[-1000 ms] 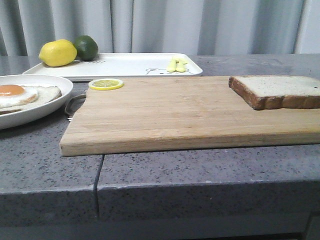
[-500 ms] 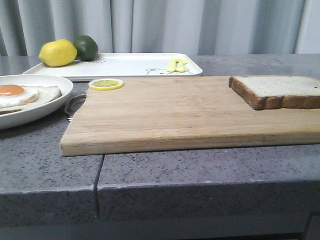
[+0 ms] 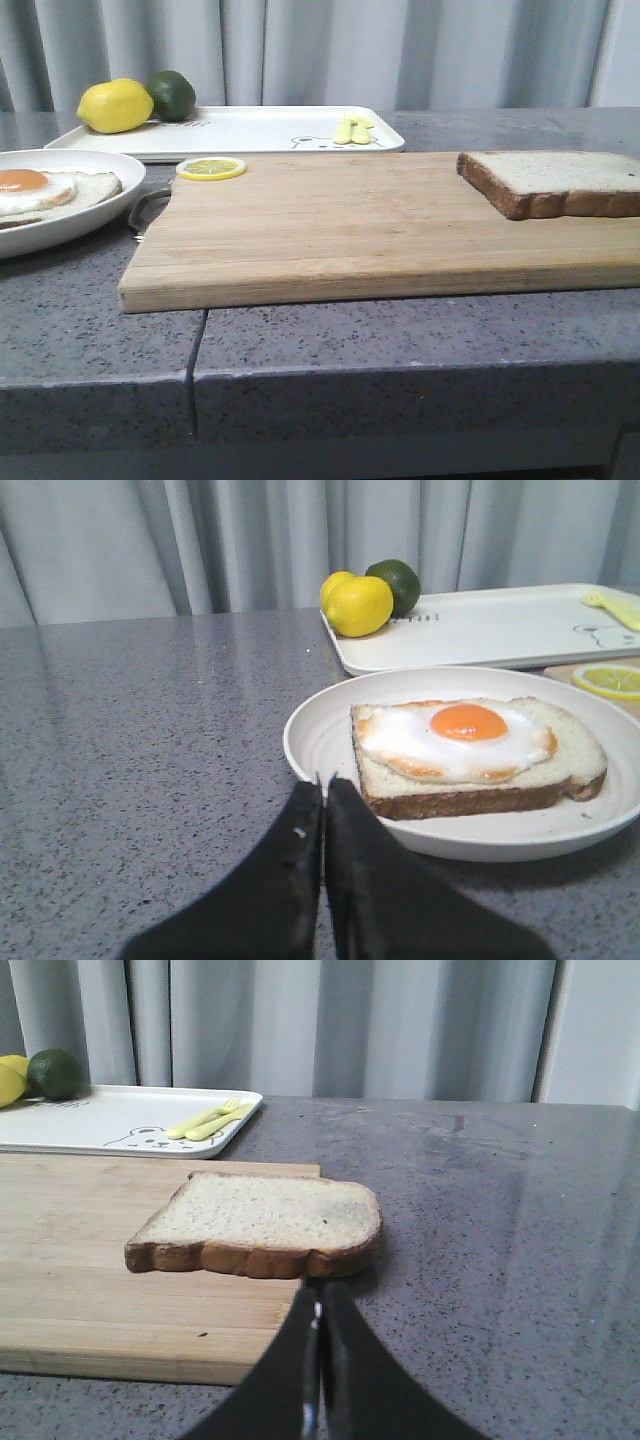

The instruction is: Place bread and move sandwich to tray

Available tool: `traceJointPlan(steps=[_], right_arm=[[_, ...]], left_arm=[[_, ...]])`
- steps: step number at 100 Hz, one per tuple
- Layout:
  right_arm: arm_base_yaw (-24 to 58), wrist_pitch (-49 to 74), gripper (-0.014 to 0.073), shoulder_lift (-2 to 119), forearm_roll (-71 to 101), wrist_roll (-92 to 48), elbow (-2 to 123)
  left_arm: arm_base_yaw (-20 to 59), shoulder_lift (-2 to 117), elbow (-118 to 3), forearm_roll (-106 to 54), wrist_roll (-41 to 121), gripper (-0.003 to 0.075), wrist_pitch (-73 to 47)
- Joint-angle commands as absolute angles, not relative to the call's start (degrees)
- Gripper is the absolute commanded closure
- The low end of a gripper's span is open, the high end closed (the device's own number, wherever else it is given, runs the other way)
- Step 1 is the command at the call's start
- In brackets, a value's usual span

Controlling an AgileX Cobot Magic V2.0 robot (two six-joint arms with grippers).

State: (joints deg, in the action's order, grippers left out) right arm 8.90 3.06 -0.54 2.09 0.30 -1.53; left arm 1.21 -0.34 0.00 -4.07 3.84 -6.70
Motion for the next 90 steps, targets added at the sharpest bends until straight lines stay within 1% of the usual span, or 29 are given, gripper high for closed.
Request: traceJointPlan(steps=[1, 28, 38, 50, 62, 79, 90], right_arm=[[9.03, -1.36, 0.0663, -1.27, 2.93, 0.36, -0.5], [9.03, 9.99, 0.0663, -0.88, 5.08, 0.36, 8.94], [9.03, 15.64, 0.0663, 1.5, 5.16, 0.36, 14.17], [9.03, 24.42, 0.0663, 7.61, 5.42, 0.36, 21.61], [9.03, 30.44, 0.0663, 14.71, 6.24, 0.36, 29.26], [9.03, 33.54, 0.0663, 24.1, 6.92, 0.36, 39.19], [9.03, 33.54, 0.0663, 28.85, 6.98, 0.36, 42.97]], left_arm=[[1.05, -2.05, 0.24, -8.76, 3.93, 0.074, 0.0], [1.05, -0.95, -7.16, -12.6, 3.93, 0.074, -2.27], [1.05, 1.94, -12.31, -13.75, 3.93, 0.074, -8.38], [1.05, 8.24, -19.64, -15.89, 3.93, 0.074, -16.86], [1.05, 16.32, -27.51, -18.18, 3.93, 0.074, -21.96], [1.05, 28.03, -40.65, -18.77, 4.04, 0.074, -32.53], [1.05, 35.67, -48.31, -19.06, 4.29, 0.074, -40.1]])
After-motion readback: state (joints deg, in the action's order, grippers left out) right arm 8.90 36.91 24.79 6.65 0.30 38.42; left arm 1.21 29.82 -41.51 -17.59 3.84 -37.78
